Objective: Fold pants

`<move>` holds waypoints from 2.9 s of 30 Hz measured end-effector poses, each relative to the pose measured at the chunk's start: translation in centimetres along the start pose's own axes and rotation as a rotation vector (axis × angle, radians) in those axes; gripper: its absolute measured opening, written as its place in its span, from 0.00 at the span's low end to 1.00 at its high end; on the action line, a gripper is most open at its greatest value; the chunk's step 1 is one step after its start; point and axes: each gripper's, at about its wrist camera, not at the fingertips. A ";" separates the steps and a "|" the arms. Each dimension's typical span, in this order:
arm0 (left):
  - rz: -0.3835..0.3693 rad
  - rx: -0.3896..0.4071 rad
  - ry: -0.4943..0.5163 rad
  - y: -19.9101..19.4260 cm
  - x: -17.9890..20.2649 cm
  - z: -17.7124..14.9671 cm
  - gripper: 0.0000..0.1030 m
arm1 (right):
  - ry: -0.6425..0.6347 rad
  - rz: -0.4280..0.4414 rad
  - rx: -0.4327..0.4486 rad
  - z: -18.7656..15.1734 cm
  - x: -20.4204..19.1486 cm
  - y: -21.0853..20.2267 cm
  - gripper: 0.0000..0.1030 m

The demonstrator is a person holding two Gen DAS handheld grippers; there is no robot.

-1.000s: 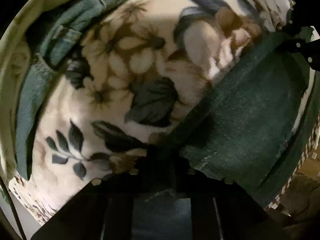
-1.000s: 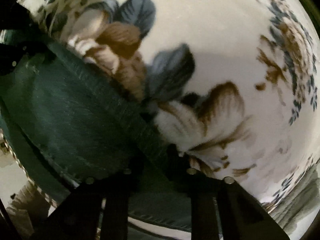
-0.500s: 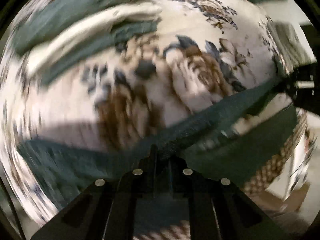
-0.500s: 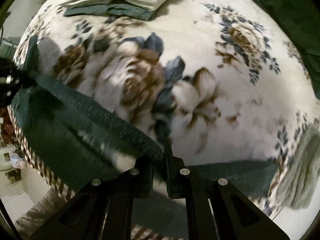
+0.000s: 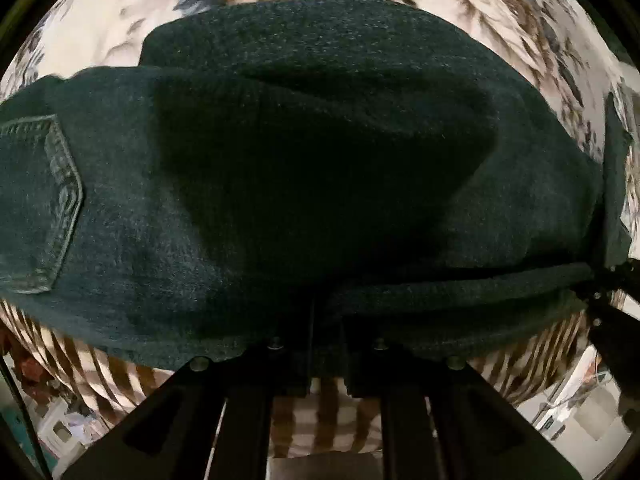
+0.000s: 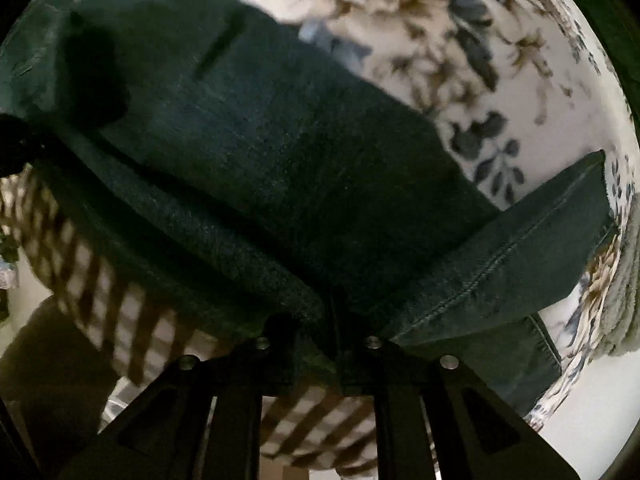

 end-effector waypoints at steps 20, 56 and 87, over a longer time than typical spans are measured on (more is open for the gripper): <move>0.378 0.213 -0.075 -7.3 4.5 0.4 0.86 | 0.846 0.187 0.043 0.1 21.7 -3.2 0.90; 0.283 0.195 0.188 -2.5 20.0 1.4 0.87 | 1.637 0.293 0.281 -28.9 28.2 2.6 0.07; 0.053 0.264 -0.522 -8.2 -28.2 -8.7 0.86 | 1.311 0.912 0.077 -6.6 -10.1 0.6 0.58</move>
Point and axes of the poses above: each gripper's, at about its wrist camera, not at the fingertips, and y roughly the way its jaws point, x to its right, z to its top, and after that the axes turned 3 degrees about y, right-handed
